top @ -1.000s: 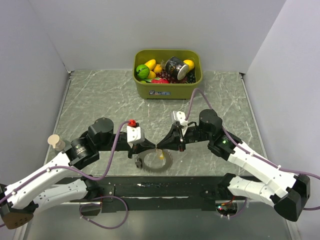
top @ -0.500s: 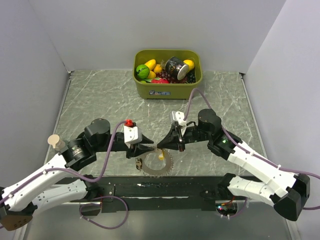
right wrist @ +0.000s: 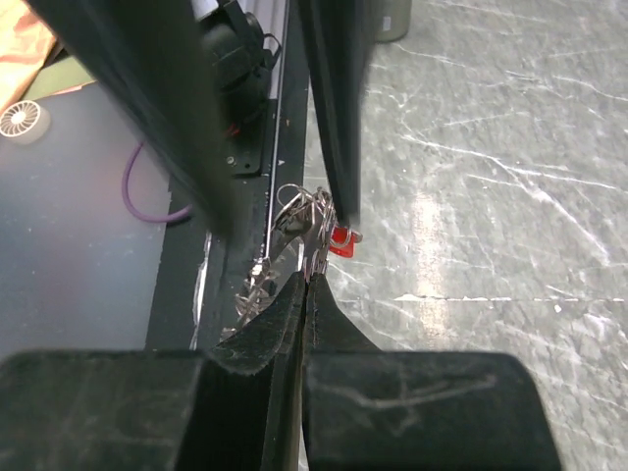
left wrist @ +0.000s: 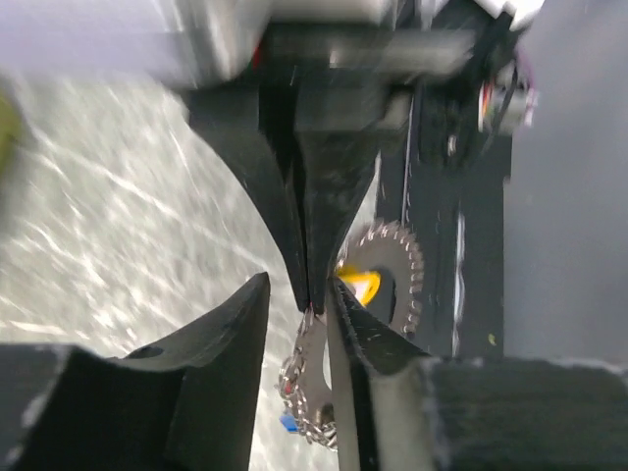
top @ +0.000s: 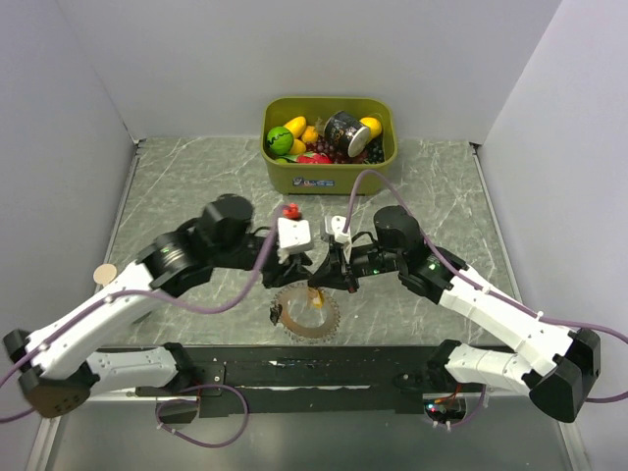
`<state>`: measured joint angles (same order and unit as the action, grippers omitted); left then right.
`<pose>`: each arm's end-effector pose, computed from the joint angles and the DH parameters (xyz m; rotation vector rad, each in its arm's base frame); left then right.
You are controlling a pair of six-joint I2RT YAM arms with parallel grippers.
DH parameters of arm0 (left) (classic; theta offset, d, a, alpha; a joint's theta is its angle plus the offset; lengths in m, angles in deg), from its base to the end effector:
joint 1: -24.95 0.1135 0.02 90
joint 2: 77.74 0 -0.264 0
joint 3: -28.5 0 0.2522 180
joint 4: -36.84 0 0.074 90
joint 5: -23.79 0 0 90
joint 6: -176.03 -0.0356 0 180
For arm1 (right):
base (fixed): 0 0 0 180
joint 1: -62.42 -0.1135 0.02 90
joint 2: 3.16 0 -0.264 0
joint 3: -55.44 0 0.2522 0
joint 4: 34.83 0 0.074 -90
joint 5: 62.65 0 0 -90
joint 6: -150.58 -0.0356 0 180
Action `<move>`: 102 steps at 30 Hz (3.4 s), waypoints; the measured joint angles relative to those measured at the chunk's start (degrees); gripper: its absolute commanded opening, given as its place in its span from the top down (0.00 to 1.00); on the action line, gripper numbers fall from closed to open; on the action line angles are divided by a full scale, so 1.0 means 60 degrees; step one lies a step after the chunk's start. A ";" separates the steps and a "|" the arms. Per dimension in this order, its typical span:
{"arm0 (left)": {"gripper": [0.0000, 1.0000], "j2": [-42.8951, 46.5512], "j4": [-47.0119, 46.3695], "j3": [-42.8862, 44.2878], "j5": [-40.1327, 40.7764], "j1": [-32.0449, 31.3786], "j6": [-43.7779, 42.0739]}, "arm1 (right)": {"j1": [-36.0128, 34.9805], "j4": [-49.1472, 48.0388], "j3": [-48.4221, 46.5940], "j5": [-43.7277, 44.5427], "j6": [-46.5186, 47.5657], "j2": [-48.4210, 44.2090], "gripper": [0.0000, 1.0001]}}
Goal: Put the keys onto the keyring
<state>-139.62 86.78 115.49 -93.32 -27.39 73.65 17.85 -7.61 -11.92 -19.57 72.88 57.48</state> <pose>0.1215 -0.1840 0.4090 1.3633 1.5617 -0.9117 0.1478 0.1821 0.3387 -1.4053 1.3960 1.1564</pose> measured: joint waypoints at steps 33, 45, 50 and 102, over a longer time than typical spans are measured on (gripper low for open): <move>0.76 -0.1140 0.1548 0.0441 0.0102 0.0000 -0.0852 | 0.0033 -0.0018 0.0109 0.0306 0.0113 -0.0317 1.00; 0.88 -0.1315 0.1639 0.0539 0.0120 0.0000 -0.1042 | 0.0098 0.0007 0.0124 0.0415 0.0113 -0.0350 1.00; 0.99 -0.1443 0.1701 0.0637 0.0025 0.0000 -0.1129 | 0.0138 0.0066 0.0138 0.0452 0.0102 -0.0412 1.00; 0.99 0.2900 -0.5472 -0.4685 0.1086 -0.0062 0.0991 | 0.0565 -0.1705 0.1049 0.1049 -0.1606 -0.2131 0.36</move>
<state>-122.23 53.95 87.39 -86.81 -27.76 79.60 21.23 -17.84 -5.63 -13.27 63.24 44.69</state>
